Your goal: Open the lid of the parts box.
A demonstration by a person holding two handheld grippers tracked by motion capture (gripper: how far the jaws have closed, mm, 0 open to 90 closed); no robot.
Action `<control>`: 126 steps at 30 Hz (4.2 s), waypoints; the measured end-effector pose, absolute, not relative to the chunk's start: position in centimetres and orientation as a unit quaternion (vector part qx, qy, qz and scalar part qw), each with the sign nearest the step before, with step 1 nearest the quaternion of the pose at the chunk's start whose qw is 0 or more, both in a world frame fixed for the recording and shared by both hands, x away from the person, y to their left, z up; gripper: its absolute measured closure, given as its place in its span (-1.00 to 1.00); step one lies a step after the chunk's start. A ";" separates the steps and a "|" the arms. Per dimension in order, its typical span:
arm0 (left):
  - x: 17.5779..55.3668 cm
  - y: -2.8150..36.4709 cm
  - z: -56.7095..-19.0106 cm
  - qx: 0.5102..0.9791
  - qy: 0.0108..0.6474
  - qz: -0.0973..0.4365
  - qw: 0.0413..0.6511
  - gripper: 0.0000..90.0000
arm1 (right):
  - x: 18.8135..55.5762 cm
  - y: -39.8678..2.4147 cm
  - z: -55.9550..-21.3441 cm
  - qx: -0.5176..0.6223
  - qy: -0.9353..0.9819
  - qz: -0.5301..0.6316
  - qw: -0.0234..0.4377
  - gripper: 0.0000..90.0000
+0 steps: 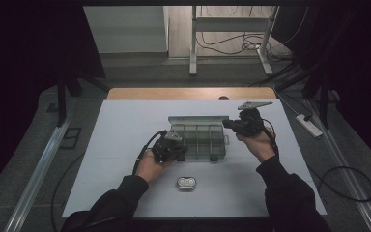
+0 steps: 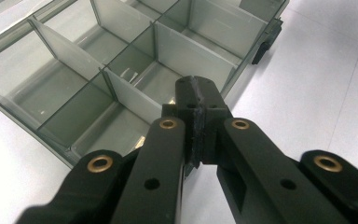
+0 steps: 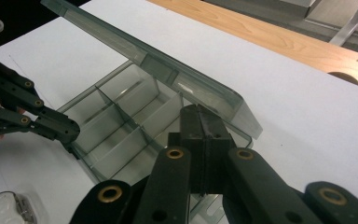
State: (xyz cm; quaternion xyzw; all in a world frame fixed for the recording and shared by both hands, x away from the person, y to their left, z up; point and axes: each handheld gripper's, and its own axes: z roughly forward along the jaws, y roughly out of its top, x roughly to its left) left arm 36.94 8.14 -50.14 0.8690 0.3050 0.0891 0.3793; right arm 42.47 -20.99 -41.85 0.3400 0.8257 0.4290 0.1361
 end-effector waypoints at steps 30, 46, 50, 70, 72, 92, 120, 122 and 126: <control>36.9 8.1 -50.2 0.869 0.305 0.092 0.379 0.99 | 45.5 -20.0 -41.3 0.342 0.818 0.441 0.139 0.99; 36.9 8.1 -50.1 0.870 0.304 0.088 0.378 0.99 | 47.1 -19.5 -41.3 0.344 0.816 0.443 0.141 0.99; 37.0 8.2 -50.1 0.868 0.307 0.081 0.381 1.00 | 47.7 -19.5 -41.3 0.348 0.813 0.444 0.142 0.99; 37.1 8.1 -50.0 0.868 0.313 0.076 0.378 0.99 | 49.9 -19.3 -41.6 0.359 0.807 0.447 0.144 0.99; 37.1 8.1 -50.1 0.867 0.314 0.075 0.379 0.99 | 50.1 -19.3 -41.7 0.360 0.806 0.448 0.144 0.99; 37.2 8.3 -50.1 0.864 0.321 0.064 0.383 0.99 | 52.2 -18.7 -42.8 0.373 0.803 0.442 0.143 0.99; 36.9 9.6 -48.5 0.855 0.330 0.084 0.391 0.54 | 49.7 -18.3 -42.3 0.352 0.830 0.411 0.138 0.55; 36.8 9.8 -48.4 0.854 0.333 0.083 0.390 0.46 | 49.3 -18.3 -42.2 0.350 0.832 0.409 0.137 0.49; 36.6 10.4 -48.2 0.854 0.337 0.080 0.389 0.27 | 48.6 -18.3 -42.1 0.354 0.831 0.406 0.139 0.42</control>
